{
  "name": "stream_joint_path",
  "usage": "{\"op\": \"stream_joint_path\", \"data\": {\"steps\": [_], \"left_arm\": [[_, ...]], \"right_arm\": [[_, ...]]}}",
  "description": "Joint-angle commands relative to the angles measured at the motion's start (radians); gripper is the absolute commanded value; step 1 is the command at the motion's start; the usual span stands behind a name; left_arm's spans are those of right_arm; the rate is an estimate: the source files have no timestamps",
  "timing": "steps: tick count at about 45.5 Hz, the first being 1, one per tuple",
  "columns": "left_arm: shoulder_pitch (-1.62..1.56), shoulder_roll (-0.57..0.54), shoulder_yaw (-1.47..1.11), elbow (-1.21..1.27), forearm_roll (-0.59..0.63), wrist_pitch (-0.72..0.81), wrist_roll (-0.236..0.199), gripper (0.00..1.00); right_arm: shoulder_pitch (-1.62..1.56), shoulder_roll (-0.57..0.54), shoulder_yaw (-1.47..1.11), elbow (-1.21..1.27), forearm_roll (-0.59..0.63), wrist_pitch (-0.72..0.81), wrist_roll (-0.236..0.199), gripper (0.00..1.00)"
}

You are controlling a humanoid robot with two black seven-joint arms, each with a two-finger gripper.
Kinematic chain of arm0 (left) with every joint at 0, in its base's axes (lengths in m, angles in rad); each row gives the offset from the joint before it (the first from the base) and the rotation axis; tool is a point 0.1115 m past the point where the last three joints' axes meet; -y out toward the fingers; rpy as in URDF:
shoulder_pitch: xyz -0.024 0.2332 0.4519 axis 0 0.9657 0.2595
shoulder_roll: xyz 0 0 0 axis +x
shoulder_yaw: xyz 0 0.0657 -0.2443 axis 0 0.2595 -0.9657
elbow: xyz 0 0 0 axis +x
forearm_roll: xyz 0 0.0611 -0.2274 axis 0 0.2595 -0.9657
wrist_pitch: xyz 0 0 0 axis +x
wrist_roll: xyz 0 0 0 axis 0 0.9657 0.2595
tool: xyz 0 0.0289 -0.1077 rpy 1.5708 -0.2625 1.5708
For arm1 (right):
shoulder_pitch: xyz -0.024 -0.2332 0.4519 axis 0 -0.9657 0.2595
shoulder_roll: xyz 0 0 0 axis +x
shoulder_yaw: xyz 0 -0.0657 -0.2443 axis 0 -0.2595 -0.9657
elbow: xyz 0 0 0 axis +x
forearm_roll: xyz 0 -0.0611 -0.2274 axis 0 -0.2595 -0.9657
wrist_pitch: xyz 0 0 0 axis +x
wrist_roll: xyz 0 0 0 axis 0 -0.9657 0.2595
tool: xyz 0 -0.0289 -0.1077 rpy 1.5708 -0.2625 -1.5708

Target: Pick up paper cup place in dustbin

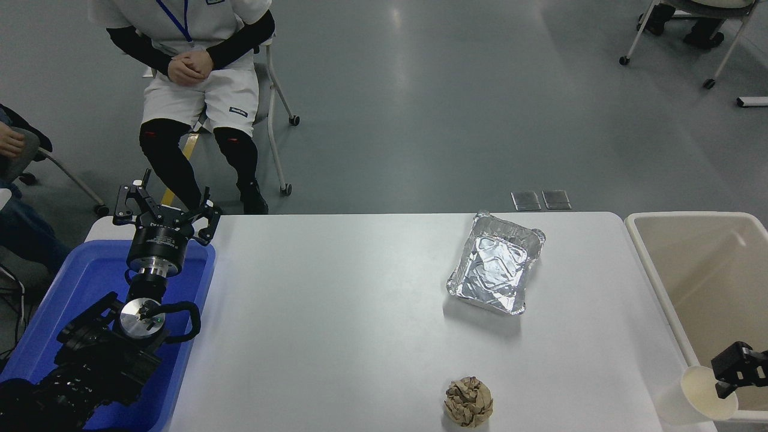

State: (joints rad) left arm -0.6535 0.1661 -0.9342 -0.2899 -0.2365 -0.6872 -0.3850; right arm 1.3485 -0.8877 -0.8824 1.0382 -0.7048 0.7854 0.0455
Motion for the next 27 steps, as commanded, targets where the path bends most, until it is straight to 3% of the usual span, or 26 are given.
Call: {"op": "stream_joint_path", "data": {"steps": [1, 15, 27], "left_arm": [[0.000, 0.000, 0.000, 0.000, 0.000, 0.002, 0.000, 0.99], [0.000, 0.000, 0.000, 0.000, 0.000, 0.000, 0.000, 0.99], [0.000, 0.000, 0.000, 0.000, -0.001, 0.000, 0.000, 0.99]], "right_arm": [[-0.049, -0.004, 0.049, 0.000, 0.004, -0.031, -0.006, 1.00], [-0.061, -0.004, 0.049, -0.001, 0.047, -0.162, -0.006, 1.00], [-0.078, -0.004, 0.048, -0.001, 0.061, -0.176, -0.006, 1.00]]}}
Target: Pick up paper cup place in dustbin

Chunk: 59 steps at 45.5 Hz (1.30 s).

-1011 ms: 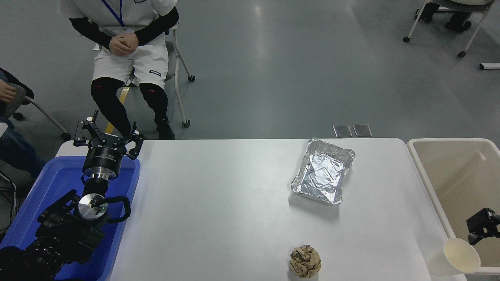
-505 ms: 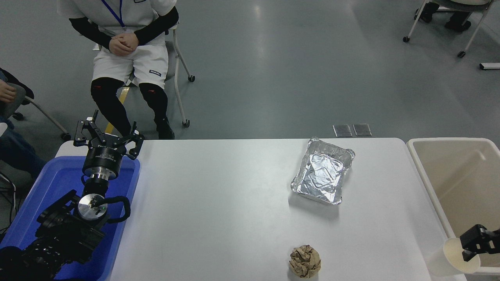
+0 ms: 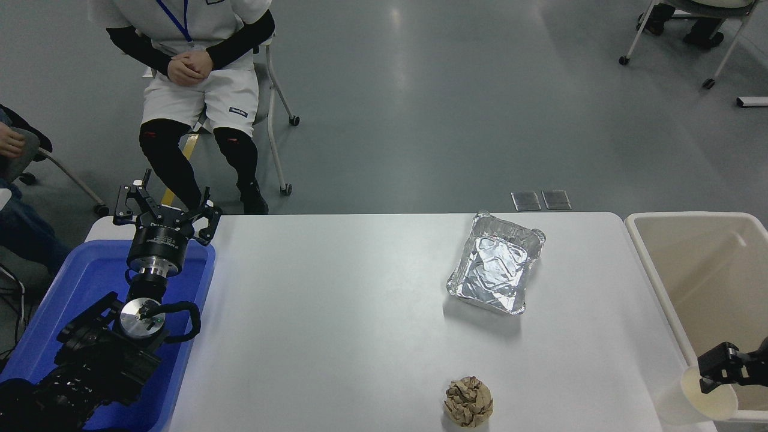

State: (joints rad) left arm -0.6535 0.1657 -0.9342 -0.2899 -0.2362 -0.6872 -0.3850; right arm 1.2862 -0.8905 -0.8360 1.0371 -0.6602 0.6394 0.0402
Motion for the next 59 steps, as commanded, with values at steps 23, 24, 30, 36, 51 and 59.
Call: {"op": "stream_joint_path", "data": {"steps": [23, 24, 30, 36, 51, 59], "left_arm": [[0.000, 0.000, 0.000, 0.000, 0.000, 0.000, 0.000, 0.99], [0.000, 0.000, 0.000, 0.000, 0.000, 0.000, 0.000, 0.99], [0.000, 0.001, 0.000, 0.000, 0.000, 0.000, 0.000, 0.99], [0.000, 0.000, 0.000, 0.000, 0.000, 0.000, 0.000, 0.99], [0.000, 0.000, 0.000, 0.000, 0.000, 0.000, 0.000, 0.99], [0.000, 0.000, 0.000, 0.000, 0.000, 0.000, 0.000, 0.99]], "right_arm": [[-0.051, 0.002, 0.003, -0.025, 0.016, -0.044, 0.000, 1.00], [-0.051, 0.002, 0.003, -0.025, 0.016, -0.044, 0.000, 1.00], [-0.060, 0.004, 0.005, -0.025, 0.017, -0.046, 0.000, 1.00], [-0.064, 0.004, 0.015, -0.025, 0.017, -0.046, 0.000, 0.98], [-0.100, 0.007, 0.063, -0.026, 0.019, -0.050, 0.000, 0.90], [-0.133, 0.008, 0.075, -0.023, 0.057, -0.046, 0.000, 0.48]]}}
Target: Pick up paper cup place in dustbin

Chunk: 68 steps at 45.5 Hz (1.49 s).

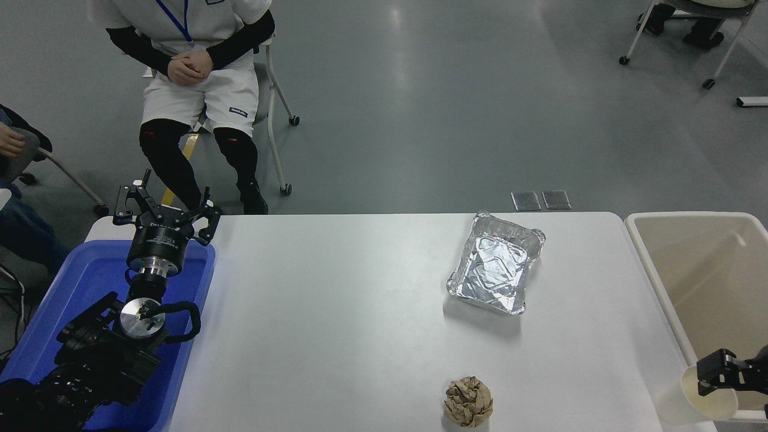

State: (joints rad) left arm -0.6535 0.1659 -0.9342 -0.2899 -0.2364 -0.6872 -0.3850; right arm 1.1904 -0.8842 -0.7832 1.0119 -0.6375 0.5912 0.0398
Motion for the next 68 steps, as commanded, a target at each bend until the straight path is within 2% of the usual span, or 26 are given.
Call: {"op": "stream_joint_path", "data": {"steps": [1, 4, 5, 6, 8, 18, 24, 45, 55, 60, 68], "left_arm": [[0.000, 0.000, 0.000, 0.000, 0.000, 0.000, 0.000, 0.99], [0.000, 0.000, 0.000, 0.000, -0.001, 0.000, 0.000, 0.99], [0.000, 0.000, 0.000, 0.000, 0.000, 0.000, 0.000, 0.99], [0.000, 0.000, 0.000, 0.000, 0.000, 0.000, 0.000, 0.99], [0.000, 0.000, 0.000, 0.000, -0.001, 0.000, 0.000, 0.99], [0.000, 0.000, 0.000, 0.000, 0.000, 0.000, 0.000, 0.99], [0.000, 0.000, 0.000, 0.000, 0.000, 0.000, 0.000, 0.99], [0.000, 0.000, 0.000, 0.000, 0.000, 0.000, 0.000, 0.99], [0.000, 0.001, 0.000, 0.000, 0.000, 0.000, 0.000, 0.99], [0.000, 0.000, 0.000, 0.000, 0.002, 0.000, 0.000, 0.99], [0.000, 0.000, 0.000, 0.000, 0.002, 0.000, 0.000, 0.99]], "right_arm": [[-0.041, 0.002, 0.022, 0.004, 0.045, 0.004, 0.000, 0.43], [-0.054, 0.001, 0.022, 0.005, 0.079, 0.010, 0.000, 0.26], [-0.054, -0.007, 0.022, 0.008, 0.105, 0.015, 0.000, 0.14], [-0.054, -0.009, 0.021, 0.010, 0.122, 0.015, 0.000, 0.07], [-0.055, -0.015, 0.019, 0.010, 0.154, 0.015, 0.000, 0.00], [-0.054, -0.041, 0.015, 0.013, 0.289, 0.015, 0.000, 0.00], [-0.052, -0.044, 0.021, 0.014, 0.323, 0.016, 0.000, 0.00], [-0.025, -0.067, 0.019, 0.030, 0.325, 0.018, 0.000, 0.00], [0.155, -0.102, -0.051, 0.125, 0.236, 0.076, -0.003, 0.00], [0.288, -0.094, -0.145, 0.168, 0.200, 0.119, -0.017, 0.00], [0.504, -0.050, -0.298, 0.209, 0.197, 0.194, -0.086, 0.00]]}}
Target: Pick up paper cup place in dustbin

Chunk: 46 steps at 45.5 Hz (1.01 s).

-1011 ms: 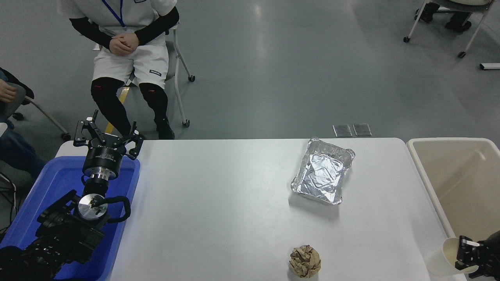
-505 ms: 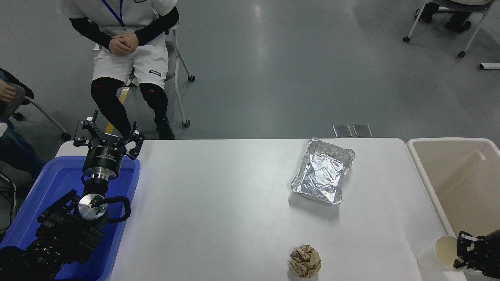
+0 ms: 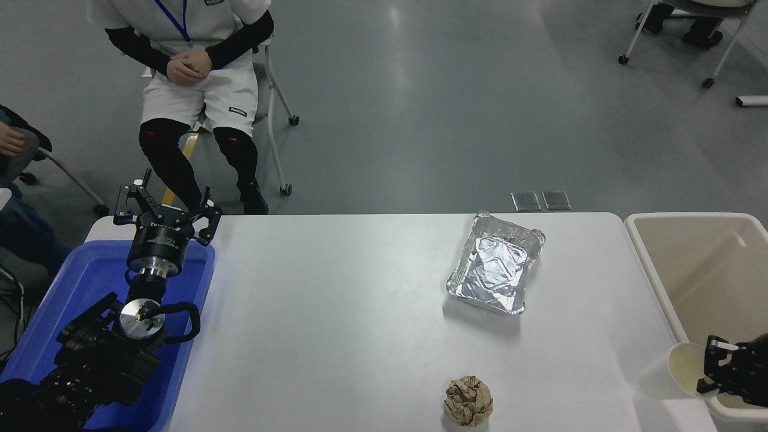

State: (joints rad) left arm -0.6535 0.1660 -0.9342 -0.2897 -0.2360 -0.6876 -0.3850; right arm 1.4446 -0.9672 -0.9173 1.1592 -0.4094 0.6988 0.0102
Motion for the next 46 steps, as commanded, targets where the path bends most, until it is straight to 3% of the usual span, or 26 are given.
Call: {"op": "stream_joint_path", "data": {"steps": [1, 9, 25, 46], "left_arm": [[0.000, 0.000, 0.000, 0.000, 0.001, 0.000, 0.000, 0.99], [0.000, 0.000, 0.000, 0.000, 0.001, 0.000, 0.002, 0.99], [0.000, 0.000, 0.000, 0.000, 0.001, 0.000, 0.002, 0.99], [0.000, 0.000, 0.002, 0.000, 0.001, 0.000, 0.002, 0.99]], "right_arm": [[0.272, 0.042, -0.176, 0.062, -0.031, 0.087, -0.056, 0.00], [0.463, 0.097, -0.284, 0.062, -0.031, 0.087, -0.070, 0.00], [0.803, 0.131, -0.354, 0.063, -0.031, 0.087, -0.188, 0.00], [1.010, 0.199, -0.396, 0.059, -0.029, 0.087, -0.199, 0.00]]}}
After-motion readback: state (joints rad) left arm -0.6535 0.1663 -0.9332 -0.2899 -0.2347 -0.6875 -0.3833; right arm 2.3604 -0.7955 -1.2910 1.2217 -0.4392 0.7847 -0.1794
